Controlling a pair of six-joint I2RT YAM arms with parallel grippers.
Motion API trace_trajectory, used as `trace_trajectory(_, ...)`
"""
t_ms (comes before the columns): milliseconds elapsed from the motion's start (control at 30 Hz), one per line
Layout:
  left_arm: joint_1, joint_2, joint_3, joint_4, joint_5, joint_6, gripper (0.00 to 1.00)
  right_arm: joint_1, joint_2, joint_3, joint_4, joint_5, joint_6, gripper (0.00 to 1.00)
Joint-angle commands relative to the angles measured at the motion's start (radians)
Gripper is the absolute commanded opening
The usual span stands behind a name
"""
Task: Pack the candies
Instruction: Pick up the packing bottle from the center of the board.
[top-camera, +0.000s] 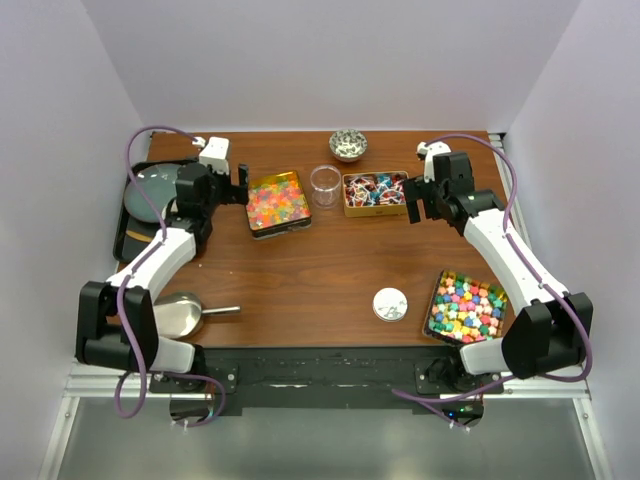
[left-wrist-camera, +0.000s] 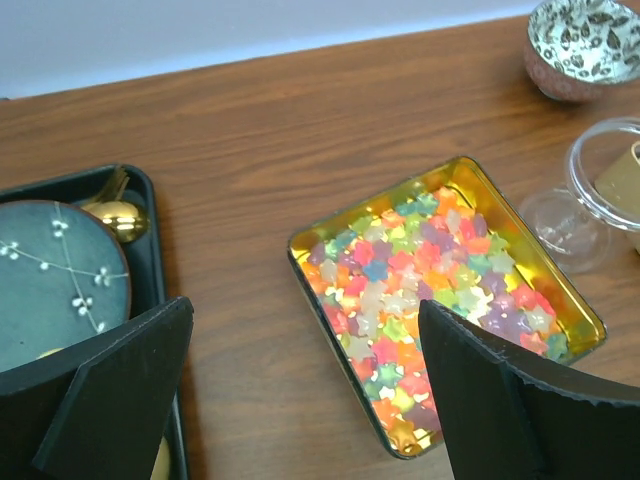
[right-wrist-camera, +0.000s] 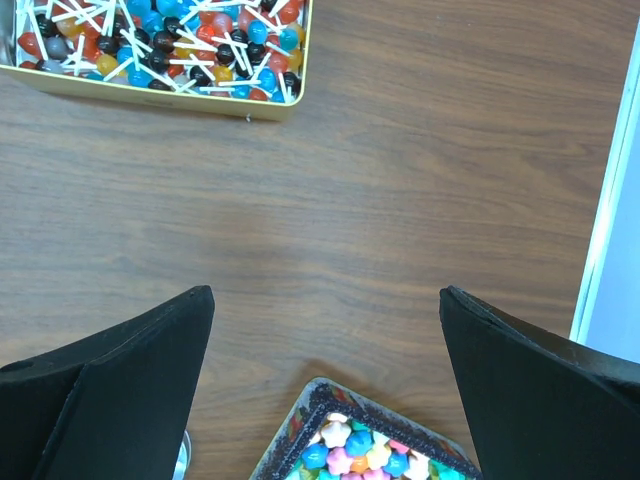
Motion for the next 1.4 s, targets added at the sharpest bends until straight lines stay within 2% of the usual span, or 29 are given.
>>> trace_trajectory(0, -0.031, 0.021, 0.096, -0.066, 0.031, -0.008, 1.00, 0.002, -0.023, 0.020, 0.028, -0.003, -0.025, 0.99)
trace_trajectory(67, -0.042, 0.042, 0.151, -0.110, 0.059, 0.007, 1.00, 0.002, -0.002, 0.049, 0.000, -0.084, -0.102, 0.99)
trace_trajectory(200, -0.055, 0.151, 0.292, -0.309, 0.214, 0.078, 1.00, 0.002, 0.030, 0.092, -0.026, -0.204, -0.148, 0.99)
trace_trajectory(400, -0.071, 0.330, 0.499, -0.488, 0.209, 0.024, 0.99, 0.002, 0.055, 0.122, -0.035, -0.277, -0.138, 0.98)
trace_trajectory(733, -0.127, 0.441, 0.602, -0.398, 0.257, -0.157, 0.85, 0.001, 0.055, 0.094, -0.034, -0.357, -0.095, 0.96)
trace_trajectory(867, -0.140, 0.519, 0.659, -0.356, 0.268, -0.254, 0.84, 0.002, 0.063, 0.099, -0.030, -0.359, -0.090, 0.95)
trace_trajectory(967, -0.161, 0.600, 0.723, -0.332, 0.240, -0.304, 0.83, 0.002, 0.063, 0.099, -0.038, -0.351, -0.090, 0.95)
trace_trajectory(1133, -0.221, 0.685, 0.850, -0.339, 0.140, -0.288, 0.76, 0.001, 0.052, 0.085, -0.041, -0.336, -0.095, 0.95)
trace_trajectory(1267, -0.243, 0.725, 0.886, -0.339, 0.100, -0.280, 0.74, 0.001, 0.046, 0.073, -0.038, -0.328, -0.098, 0.95)
trace_trajectory(1367, -0.255, 0.733, 0.887, -0.365, 0.007, -0.275, 0.72, 0.002, 0.046, 0.069, -0.038, -0.327, -0.099, 0.95)
